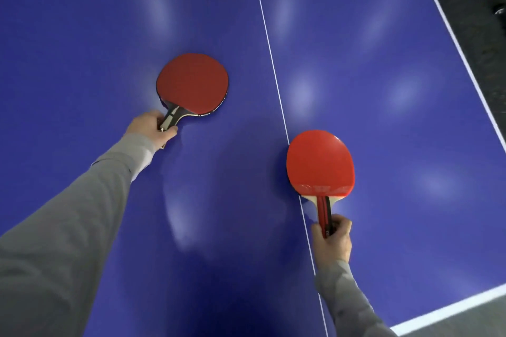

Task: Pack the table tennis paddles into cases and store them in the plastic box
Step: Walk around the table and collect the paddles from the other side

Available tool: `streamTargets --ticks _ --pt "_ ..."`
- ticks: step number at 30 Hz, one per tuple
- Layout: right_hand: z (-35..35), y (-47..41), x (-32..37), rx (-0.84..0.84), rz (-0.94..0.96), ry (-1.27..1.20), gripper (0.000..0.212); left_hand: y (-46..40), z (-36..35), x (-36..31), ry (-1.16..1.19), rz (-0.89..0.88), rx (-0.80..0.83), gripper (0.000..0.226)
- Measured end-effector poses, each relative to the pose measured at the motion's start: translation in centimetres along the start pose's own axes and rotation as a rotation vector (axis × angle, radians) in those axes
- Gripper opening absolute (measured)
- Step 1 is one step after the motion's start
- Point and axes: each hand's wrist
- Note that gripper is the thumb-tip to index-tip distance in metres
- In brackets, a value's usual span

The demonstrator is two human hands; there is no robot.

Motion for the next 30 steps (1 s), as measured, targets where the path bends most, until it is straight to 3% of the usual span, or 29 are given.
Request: streamTargets --ticks 2,6,8,15,23,30 --pt "0.0 0.1 -0.1 0.005 0.014 -0.001 0.026 0.8 -0.3 -1.3 0.100 0.019 0.052 0.019" --pt "0.5 0.2 -0.7 0.022 0.037 -0.002 0.027 2.7 -0.9 -4.2 0.698 0.154 0.169 0.012" --pt "0.9 0.5 -1.1 0.034 0.042 -0.005 0.027 4.4 -1.3 -5.3 0.823 0.196 0.135 0.019" --pt "3.1 1.1 -3.3 0.068 0.102 -0.035 0.026 16.2 -7.1 -5.4 0.951 0.264 -0.055 0.015" --pt "7.2 0.3 -7.3 0.215 0.155 0.011 0.026 31.9 -16.6 -5.1 0.837 0.350 -0.084 0.019" --pt "10.3 -1.3 -10.2 0.296 0.203 0.067 0.027 35.6 -21.2 -7.6 0.842 0.414 -0.067 0.029"
Point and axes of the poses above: each hand's wrist, its own y-axis away from the middle knuckle, its own z-axis out of the back of the hand, x = y × z, and after that the axes turned 1 degree about -z, right-handed
